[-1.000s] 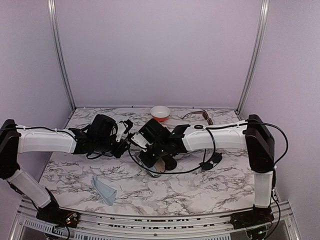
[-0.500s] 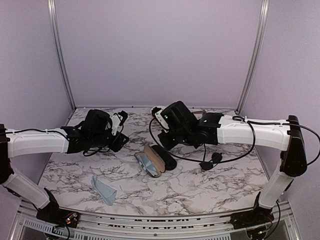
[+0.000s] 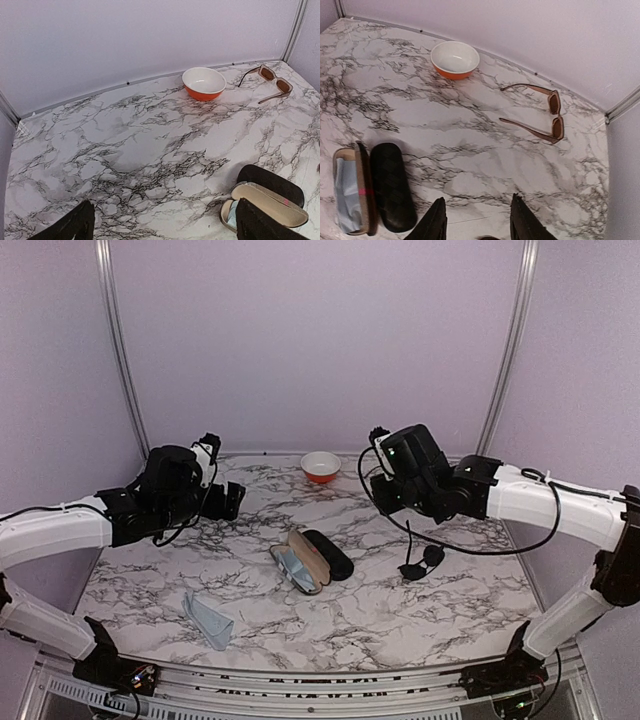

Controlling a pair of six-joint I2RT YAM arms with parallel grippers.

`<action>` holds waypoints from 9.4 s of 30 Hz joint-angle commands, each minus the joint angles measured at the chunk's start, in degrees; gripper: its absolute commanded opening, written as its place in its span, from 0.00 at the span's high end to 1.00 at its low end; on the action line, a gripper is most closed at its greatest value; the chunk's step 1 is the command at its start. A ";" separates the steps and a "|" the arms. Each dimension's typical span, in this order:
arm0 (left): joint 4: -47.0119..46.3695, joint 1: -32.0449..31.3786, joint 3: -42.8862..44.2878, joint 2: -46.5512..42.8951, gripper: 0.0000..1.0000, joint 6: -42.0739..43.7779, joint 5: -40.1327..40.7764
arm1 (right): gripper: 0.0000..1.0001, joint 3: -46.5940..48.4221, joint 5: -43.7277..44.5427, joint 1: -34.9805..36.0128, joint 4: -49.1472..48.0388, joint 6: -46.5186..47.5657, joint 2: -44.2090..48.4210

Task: Organize the sunglasses
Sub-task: Pick up the sunglasses from the center of the board, then fold the left temple of the sunglasses, then pass from the left arm to the right

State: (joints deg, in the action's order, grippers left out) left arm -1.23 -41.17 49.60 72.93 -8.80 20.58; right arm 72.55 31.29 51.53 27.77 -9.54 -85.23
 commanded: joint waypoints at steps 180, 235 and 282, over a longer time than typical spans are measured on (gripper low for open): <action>-38.15 -18.88 -3.61 11.77 1.00 31.02 -55.84 | 0.31 -31.21 -65.63 -5.65 -36.09 -25.18 15.27; -37.88 -21.40 -2.74 15.61 1.00 31.95 -55.03 | 0.26 -18.07 -60.96 -6.34 -43.82 -30.31 7.36; -37.88 -21.64 -3.02 12.02 1.00 32.56 -53.55 | 0.18 -38.92 -58.54 -12.05 -34.62 -30.85 28.03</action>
State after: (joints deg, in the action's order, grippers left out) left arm -39.09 -62.63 45.50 87.11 23.77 -32.86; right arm 37.28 -20.86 39.88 2.61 -35.09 -60.27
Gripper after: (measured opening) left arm 0.020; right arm 0.845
